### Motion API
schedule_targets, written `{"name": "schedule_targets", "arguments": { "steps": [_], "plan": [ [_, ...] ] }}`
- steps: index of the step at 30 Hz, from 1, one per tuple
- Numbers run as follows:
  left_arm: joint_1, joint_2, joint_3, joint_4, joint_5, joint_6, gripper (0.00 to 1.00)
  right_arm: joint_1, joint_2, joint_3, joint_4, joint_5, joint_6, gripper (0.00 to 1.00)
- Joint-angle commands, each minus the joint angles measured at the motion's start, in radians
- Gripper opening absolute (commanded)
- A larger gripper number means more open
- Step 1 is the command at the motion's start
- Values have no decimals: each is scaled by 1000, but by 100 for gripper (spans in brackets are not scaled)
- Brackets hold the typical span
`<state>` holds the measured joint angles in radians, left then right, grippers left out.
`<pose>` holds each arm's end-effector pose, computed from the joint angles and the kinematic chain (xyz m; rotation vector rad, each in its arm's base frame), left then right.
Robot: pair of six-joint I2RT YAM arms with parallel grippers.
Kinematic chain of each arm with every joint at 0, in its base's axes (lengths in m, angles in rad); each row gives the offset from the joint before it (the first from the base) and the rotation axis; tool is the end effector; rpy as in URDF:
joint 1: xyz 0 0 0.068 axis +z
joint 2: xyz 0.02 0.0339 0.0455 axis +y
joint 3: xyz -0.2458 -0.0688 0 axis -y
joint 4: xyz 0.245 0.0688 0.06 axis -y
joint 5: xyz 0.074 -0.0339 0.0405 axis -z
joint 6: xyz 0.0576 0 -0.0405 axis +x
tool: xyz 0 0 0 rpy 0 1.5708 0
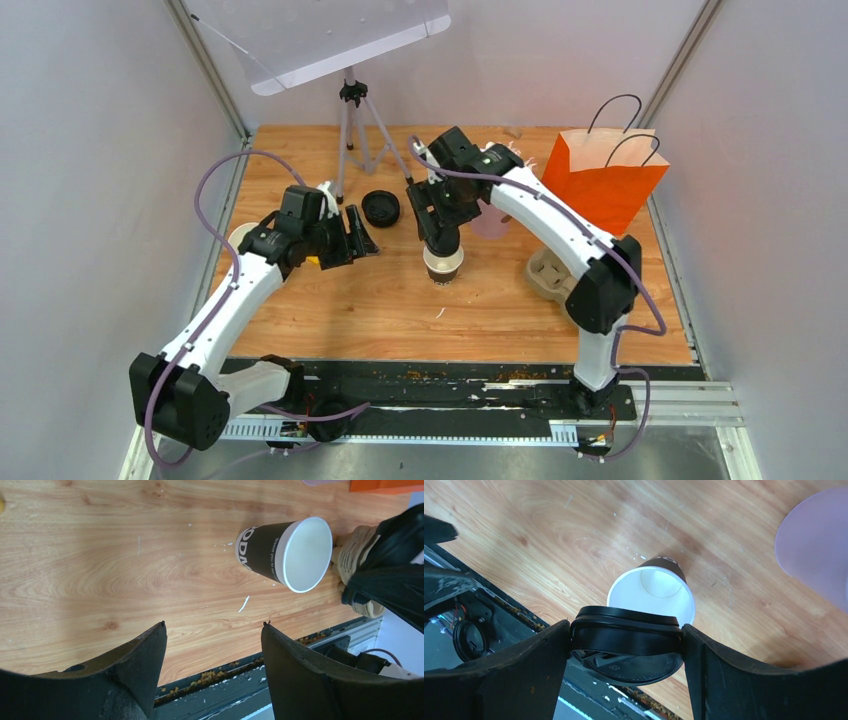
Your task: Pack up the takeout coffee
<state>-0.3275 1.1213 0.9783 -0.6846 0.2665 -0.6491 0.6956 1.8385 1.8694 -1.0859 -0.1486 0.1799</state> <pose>0.2336 -0.0954 0.2640 -0.2716 2.4904 -0.7535 0.2960 0.2582 0.3042 -0.7385 2.5929 0.4831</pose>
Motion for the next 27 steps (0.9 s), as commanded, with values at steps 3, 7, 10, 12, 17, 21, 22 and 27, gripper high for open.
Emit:
{"name": "schedule_targets", "arguments": {
  "steps": [3,7,10,12,17,21,22,27],
  "plan": [
    [-2,-54,-11,-13,-2,34,77,8,153,191,-255,1,5,74],
    [-2,-67,-17,-21,5,34,78,24,164,165,-234,52,7,75],
    [-2,-63,-16,-17,42,26,78,30,182,168,-229,75,4,76],
    [-2,-64,-21,-6,58,15,78,30,202,180,-235,76,1,77],
    [-2,-75,-37,18,49,1,78,35,258,235,-263,66,-17,78],
    [-2,-71,-39,4,44,12,78,35,293,272,-262,88,-26,80],
    [-2,-71,-43,4,46,12,79,36,304,284,-269,94,-27,80],
    [-2,-64,-66,12,73,-1,79,36,315,278,-268,92,-35,82]
  ]
}}
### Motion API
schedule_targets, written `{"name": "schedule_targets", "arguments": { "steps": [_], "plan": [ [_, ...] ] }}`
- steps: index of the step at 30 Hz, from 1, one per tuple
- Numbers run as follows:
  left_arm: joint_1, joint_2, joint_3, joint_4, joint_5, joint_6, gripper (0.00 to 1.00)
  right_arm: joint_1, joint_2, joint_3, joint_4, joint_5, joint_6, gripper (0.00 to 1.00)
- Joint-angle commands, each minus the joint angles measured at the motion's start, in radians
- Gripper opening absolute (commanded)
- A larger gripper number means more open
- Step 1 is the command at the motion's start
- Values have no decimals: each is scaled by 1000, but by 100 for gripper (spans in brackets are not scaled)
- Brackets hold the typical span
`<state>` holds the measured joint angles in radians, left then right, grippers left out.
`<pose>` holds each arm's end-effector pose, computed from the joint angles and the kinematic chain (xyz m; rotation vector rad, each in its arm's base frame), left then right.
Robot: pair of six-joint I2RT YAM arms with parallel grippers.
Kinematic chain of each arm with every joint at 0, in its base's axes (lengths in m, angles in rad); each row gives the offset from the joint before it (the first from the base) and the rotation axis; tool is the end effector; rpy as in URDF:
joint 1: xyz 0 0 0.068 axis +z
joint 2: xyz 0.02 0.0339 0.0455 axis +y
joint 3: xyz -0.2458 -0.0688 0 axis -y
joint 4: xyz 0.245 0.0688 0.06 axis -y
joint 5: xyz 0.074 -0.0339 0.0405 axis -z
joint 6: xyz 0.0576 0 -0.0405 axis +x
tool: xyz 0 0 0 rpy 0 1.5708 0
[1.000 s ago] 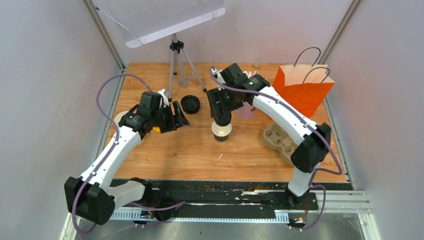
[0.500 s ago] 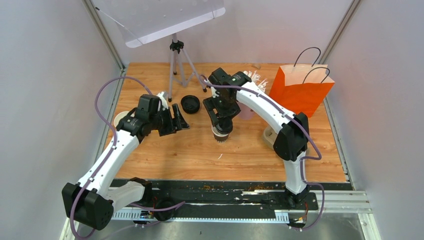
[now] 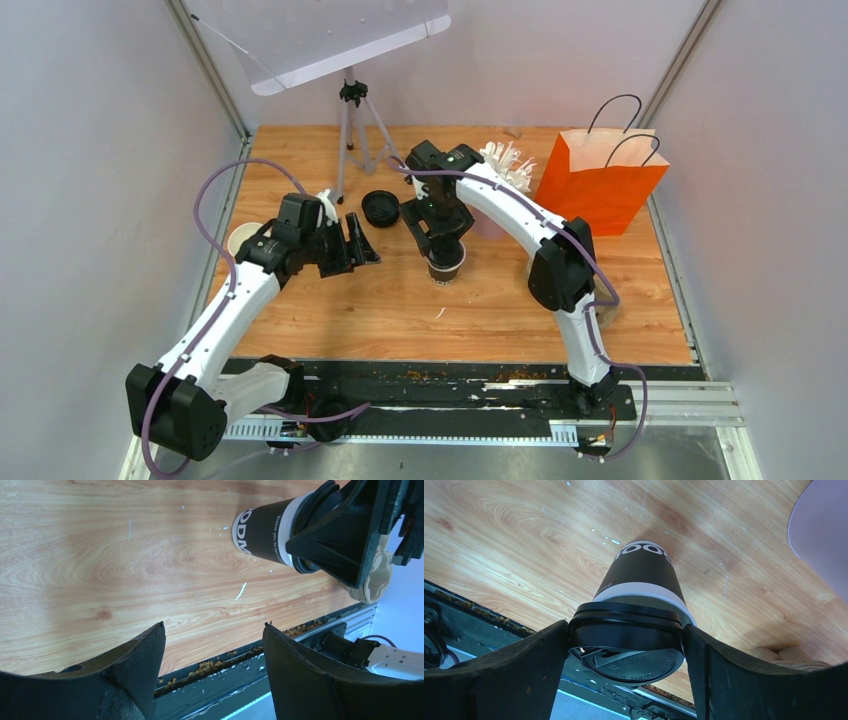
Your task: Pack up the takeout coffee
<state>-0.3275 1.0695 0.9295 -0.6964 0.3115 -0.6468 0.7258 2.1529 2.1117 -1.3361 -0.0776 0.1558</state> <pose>0.2208 -0.0937 0.2587 -0.2500 2.5083 -0.8022 0.3169 0.2872 0.2397 -0.8518 2.8672 0.2289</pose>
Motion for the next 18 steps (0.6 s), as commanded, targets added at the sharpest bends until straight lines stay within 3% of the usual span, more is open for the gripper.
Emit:
{"name": "schedule_targets", "arguments": {
  "steps": [1,10,18],
  "plan": [
    [-2,-9,-19,25,30,-3,79,6,-3,31,-13,21,-12,83],
    [-2,7,-26,27,40,11,79,13,3,91,-63,31,-20,86],
    [-2,30,-41,56,53,9,79,16,-30,45,-79,21,-28,86]
  ]
}}
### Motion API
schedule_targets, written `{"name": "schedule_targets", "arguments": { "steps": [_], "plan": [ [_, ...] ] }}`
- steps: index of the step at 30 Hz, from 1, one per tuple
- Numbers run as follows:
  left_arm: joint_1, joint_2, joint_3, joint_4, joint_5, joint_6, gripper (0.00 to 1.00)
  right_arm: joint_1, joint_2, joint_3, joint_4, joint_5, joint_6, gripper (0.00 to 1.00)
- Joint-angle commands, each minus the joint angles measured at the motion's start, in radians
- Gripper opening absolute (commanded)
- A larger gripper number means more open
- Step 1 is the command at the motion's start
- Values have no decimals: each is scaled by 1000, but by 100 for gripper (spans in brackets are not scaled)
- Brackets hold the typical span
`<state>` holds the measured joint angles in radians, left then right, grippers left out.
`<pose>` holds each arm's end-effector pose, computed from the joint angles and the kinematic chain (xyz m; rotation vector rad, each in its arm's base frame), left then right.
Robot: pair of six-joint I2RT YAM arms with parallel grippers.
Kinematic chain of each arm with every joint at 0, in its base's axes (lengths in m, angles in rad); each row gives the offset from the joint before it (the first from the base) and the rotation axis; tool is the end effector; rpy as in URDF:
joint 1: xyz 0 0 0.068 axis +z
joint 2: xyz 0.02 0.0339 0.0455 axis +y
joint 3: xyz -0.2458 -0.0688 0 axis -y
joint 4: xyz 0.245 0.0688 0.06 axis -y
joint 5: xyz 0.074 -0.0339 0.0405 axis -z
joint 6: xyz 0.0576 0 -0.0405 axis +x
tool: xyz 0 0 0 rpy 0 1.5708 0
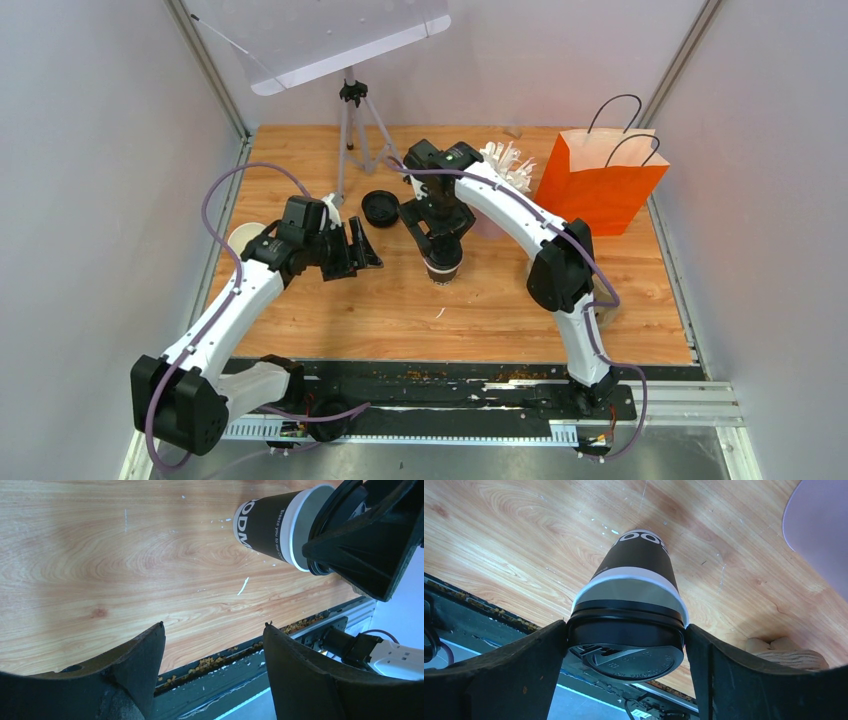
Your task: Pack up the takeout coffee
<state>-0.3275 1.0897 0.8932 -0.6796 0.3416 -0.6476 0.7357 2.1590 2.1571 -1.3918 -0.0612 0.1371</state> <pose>0.2214 -0.0956 0.2439 -0.2502 2.5534 -0.8245 0.3125 0.2876 0.2481 -0.8925 2.8648 0.1958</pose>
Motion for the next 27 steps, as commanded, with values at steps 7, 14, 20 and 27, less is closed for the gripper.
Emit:
{"name": "schedule_targets", "arguments": {
  "steps": [7,14,20,27],
  "plan": [
    [-2,8,3,36,23,17,79,6,-9,1,-18,11,-26,88],
    [-2,12,20,42,28,3,79,7,-52,-61,39,-1,-27,93],
    [-2,5,7,64,41,-10,79,6,-68,-54,29,15,-44,94],
    [-3,12,-5,80,53,-18,79,6,-100,-72,50,-23,-50,94]
  ]
}}
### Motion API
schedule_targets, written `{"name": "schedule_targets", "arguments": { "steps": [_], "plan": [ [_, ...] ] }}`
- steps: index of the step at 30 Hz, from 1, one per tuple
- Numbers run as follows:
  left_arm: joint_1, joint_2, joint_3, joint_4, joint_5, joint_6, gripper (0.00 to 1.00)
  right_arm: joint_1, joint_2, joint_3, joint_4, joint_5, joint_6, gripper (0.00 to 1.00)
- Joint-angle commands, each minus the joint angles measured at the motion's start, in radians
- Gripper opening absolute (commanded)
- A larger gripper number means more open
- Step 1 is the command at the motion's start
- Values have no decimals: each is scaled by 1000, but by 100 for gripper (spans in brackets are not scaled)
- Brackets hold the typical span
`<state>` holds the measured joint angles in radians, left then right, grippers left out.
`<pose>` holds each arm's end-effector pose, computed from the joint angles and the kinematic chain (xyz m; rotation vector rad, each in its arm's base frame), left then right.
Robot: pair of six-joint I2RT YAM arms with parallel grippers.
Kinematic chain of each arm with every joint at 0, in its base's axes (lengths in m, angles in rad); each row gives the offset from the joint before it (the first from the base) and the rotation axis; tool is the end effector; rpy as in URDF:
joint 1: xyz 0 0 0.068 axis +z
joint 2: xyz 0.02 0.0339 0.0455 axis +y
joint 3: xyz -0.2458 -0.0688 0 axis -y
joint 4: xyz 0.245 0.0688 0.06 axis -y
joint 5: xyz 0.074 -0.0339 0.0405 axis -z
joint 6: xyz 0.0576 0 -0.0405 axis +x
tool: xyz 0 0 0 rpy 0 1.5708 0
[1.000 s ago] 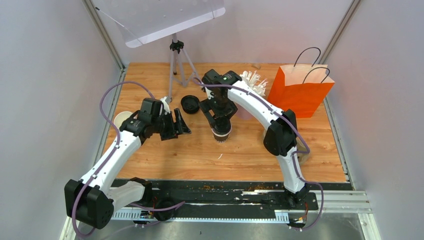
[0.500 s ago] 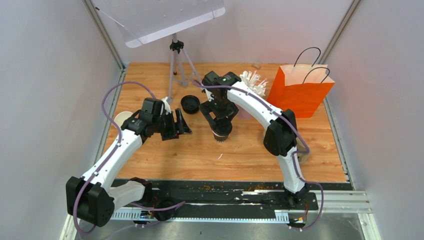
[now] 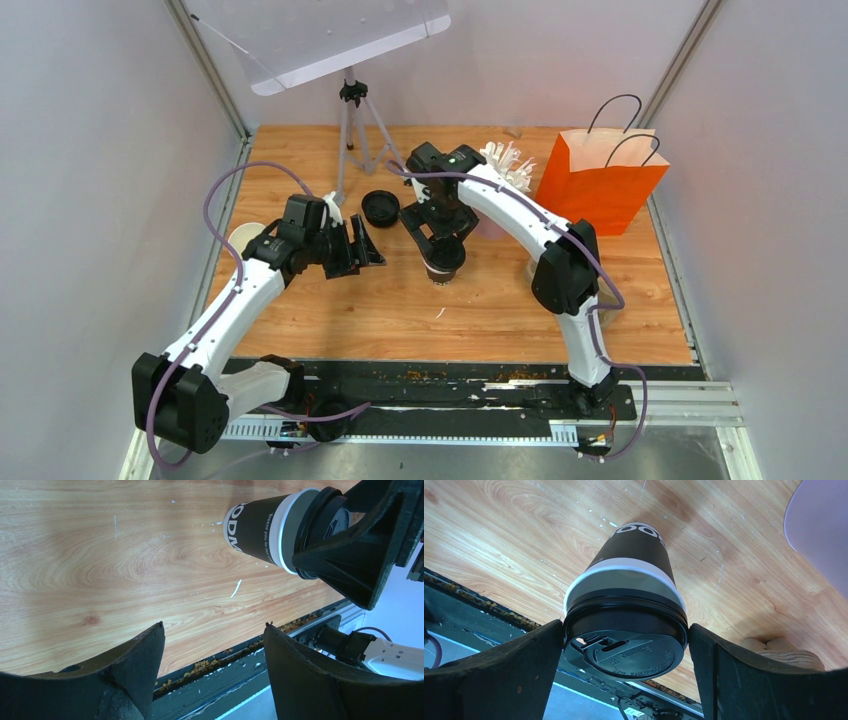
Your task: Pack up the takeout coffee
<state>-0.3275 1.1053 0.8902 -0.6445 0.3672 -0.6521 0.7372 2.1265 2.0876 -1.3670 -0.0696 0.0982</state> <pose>0.2255 -0.0985 0.2427 -0.2382 2.5420 -0.8624 0.3071 0.2842 0.2431 -0.9545 2.8576 0.1969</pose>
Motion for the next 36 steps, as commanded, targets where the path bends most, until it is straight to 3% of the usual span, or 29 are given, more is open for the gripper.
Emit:
{"name": "schedule_targets", "arguments": {
  "steps": [1,12,15,21,36],
  "plan": [
    [-4,1,0,48,33,-13,79,6,-69,-11,31,-15,-9,94],
    [-3,-23,-8,8,27,19,79,16,-77,-33,91,-36,-15,95],
    [-4,-42,-42,40,39,-3,79,15,-71,-13,86,-23,-15,100],
    [-4,-37,-27,38,61,8,79,15,-72,-10,73,42,-11,100],
    [-3,-37,-29,45,74,26,79,15,-81,31,71,25,-15,100]
  ]
}}
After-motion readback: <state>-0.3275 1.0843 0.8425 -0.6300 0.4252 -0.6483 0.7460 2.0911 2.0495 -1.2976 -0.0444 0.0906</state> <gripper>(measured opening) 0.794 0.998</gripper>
